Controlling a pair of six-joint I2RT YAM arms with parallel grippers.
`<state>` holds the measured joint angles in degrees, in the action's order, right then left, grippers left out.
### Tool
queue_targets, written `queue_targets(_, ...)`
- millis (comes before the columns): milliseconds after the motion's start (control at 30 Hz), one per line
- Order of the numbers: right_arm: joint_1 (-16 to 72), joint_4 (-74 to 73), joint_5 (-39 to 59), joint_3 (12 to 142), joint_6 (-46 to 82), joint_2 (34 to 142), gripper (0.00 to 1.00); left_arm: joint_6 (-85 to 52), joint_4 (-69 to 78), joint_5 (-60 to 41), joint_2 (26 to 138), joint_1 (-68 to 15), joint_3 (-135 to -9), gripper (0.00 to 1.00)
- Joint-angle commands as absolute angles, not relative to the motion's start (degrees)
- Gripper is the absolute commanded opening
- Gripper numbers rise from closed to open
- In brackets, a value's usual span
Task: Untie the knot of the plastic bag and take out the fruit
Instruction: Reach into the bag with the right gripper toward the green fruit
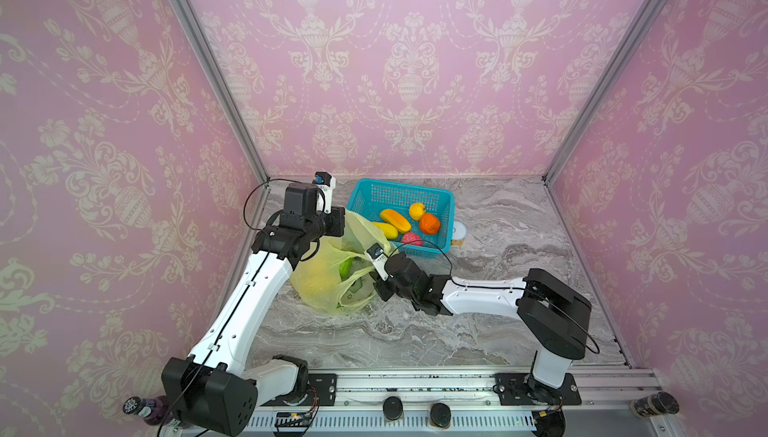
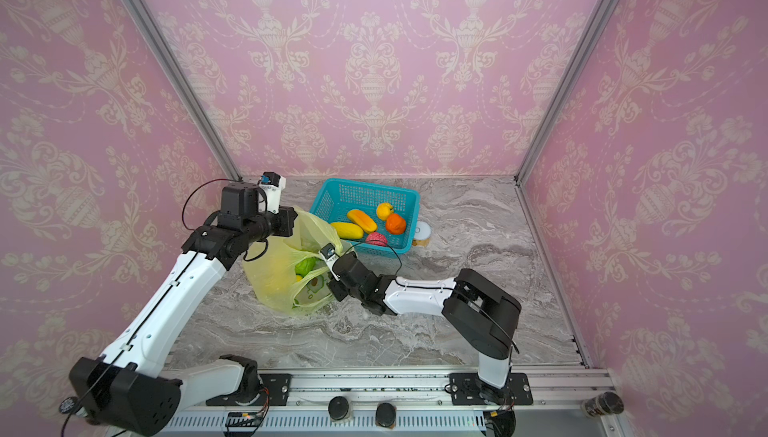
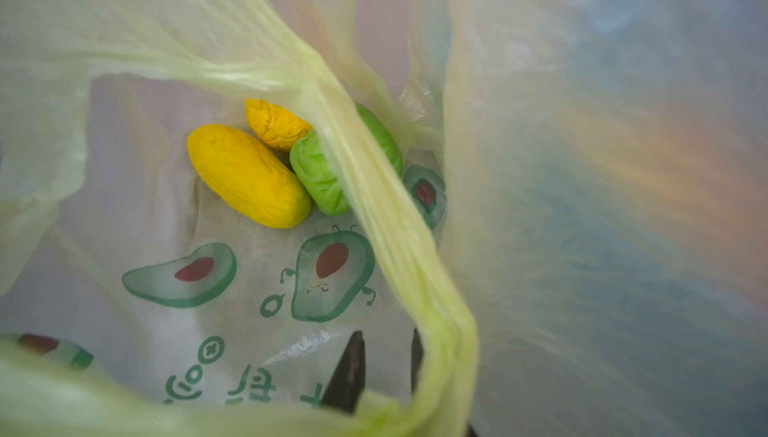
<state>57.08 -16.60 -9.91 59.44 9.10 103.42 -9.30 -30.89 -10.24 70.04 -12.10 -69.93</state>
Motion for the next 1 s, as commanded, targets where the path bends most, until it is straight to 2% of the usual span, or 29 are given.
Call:
queue_targets(0,56.87,-19.44,-6.14,60.73,12.62,103.66,0.30,-10.36,-30.94,-12.19,69.96,-11.58,-70.22,0.00)
queue_targets(133,56.95,-20.03,-0.46,64.56,14.68,106.41,0.36,-10.32,-30.50,-14.06,69.87,-11.51,-70.14,0.00)
queue_targets(233,57.47,-22.12,3.24,65.89,15.88,107.01,0.57,-10.43,-30.31,-14.66,69.94,-11.51,-70.14,0.00)
queue_targets(267,57.67,-23.00,3.90,66.20,16.31,107.05,0.60,-10.54,-30.26,-14.71,69.95,-11.51,-70.14,0.00)
queue_targets(367,57.84,-23.74,6.07,69.39,17.48,107.71,0.64,-10.65,-30.31,-15.15,70.05,-11.52,-70.22,0.00)
queue_targets(533,58.98,-26.89,12.52,72.97,18.32,108.75,0.79,-10.49,-30.36,-14.56,69.70,-11.55,-70.14,0.00)
queue_targets(633,61.22,-28.23,14.50,73.38,16.17,107.89,0.83,-10.43,-30.46,-14.24,69.70,-11.49,-70.14,0.00)
queue_targets(700,62.64,-29.46,17.72,73.15,14.22,107.13,0.78,-10.39,-30.49,-14.11,69.79,-11.52,-70.22,0.00)
queue_targets(733,63.44,-29.69,18.84,72.93,13.25,106.74,0.73,-10.42,-30.48,-14.07,69.83,-11.50,-70.22,0.00)
queue_targets(900,66.53,-28.44,22.85,73.45,8.69,105.91,0.35,-10.34,-30.68,-13.65,69.70,-11.51,-70.22,0.00)
queue_targets(967,67.46,-27.51,23.31,74.05,7.23,105.68,0.23,-10.23,-30.69,-13.56,69.70,-11.49,-70.22,0.00)
